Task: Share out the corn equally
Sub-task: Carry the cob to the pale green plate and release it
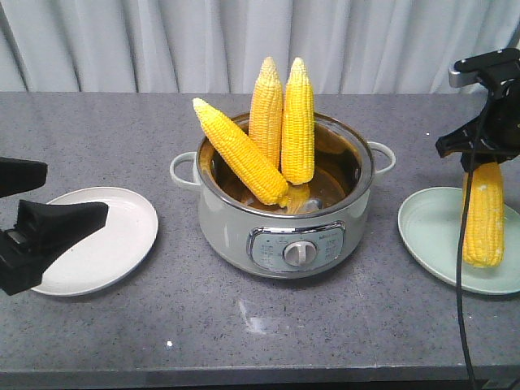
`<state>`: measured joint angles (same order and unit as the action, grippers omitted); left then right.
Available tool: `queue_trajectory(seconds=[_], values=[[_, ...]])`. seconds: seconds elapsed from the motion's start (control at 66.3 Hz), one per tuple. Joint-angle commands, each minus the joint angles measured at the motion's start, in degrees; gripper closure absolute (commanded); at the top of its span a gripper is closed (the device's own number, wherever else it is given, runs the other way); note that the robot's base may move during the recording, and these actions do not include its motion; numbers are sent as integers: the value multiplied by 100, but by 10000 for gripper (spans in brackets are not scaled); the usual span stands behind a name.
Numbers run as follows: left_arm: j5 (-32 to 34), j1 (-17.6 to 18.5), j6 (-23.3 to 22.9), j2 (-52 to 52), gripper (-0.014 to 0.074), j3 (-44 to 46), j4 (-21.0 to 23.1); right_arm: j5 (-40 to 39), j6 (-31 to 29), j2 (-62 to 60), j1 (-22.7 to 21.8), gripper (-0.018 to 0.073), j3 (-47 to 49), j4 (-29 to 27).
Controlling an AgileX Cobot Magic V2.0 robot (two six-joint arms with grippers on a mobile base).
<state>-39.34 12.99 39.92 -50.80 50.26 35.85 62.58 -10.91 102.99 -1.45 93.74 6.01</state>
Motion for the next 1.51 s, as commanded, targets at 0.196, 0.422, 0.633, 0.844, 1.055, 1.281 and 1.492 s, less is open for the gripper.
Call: queue_trajectory(seconds=[0.196,0.422,0.633,0.844,1.055,1.281,1.492], values=[[344,41,-6,37,3,186,241,-455,-18,205,-35,302,176,113],[344,41,-6,37,3,186,241,-527,196,262,-35,144,176,113],[344,41,-6,37,3,186,241,-568,243,262,-35,55,176,113],[344,41,-6,37,3,186,241,-259,423,77,-27,55,176,-71],[344,41,-6,37,3,186,241,145,229,-751,20,55,67,-910],[344,41,-6,37,3,186,241,-315,225,-2024,640,74,-939,-982],[344,41,-6,37,3,186,241,-458,432,-3285,1243,111,-1998,-983]])
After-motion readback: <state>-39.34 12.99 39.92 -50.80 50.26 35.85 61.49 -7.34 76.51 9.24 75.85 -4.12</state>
